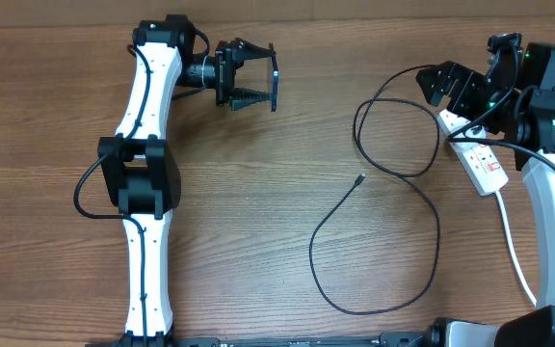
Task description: Plug charger to phone and switch on socket
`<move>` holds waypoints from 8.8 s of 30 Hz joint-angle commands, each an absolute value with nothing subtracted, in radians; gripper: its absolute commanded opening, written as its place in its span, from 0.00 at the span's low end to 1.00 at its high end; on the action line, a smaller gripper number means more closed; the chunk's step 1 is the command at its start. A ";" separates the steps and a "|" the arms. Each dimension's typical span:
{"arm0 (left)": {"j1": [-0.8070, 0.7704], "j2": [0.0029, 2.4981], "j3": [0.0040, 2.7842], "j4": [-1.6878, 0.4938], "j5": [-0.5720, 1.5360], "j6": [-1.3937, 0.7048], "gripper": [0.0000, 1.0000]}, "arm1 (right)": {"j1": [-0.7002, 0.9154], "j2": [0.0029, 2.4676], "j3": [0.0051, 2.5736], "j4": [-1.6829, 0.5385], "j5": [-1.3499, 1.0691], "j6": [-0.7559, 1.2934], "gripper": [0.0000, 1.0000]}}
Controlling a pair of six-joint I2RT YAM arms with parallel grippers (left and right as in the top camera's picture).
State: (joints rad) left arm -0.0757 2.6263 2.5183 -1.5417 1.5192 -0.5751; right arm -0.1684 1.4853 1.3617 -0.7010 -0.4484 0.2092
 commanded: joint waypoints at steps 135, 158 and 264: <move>-0.066 2.637 2.553 -1.548 1.581 -0.609 0.72 | 0.622 1.982 2.020 -0.980 0.202 0.554 0.55; -0.066 2.637 2.553 -1.548 1.581 -0.610 0.71 | 0.668 1.993 2.020 -0.968 0.281 0.520 0.40; -0.066 2.637 2.553 -1.099 1.560 -0.483 0.79 | 0.242 1.861 2.025 -0.980 -0.029 0.682 0.04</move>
State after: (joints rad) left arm -0.0711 2.6263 2.5275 -1.0992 1.5528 -0.4938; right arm 0.2363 1.9106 1.9915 -0.9886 -0.0029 0.6804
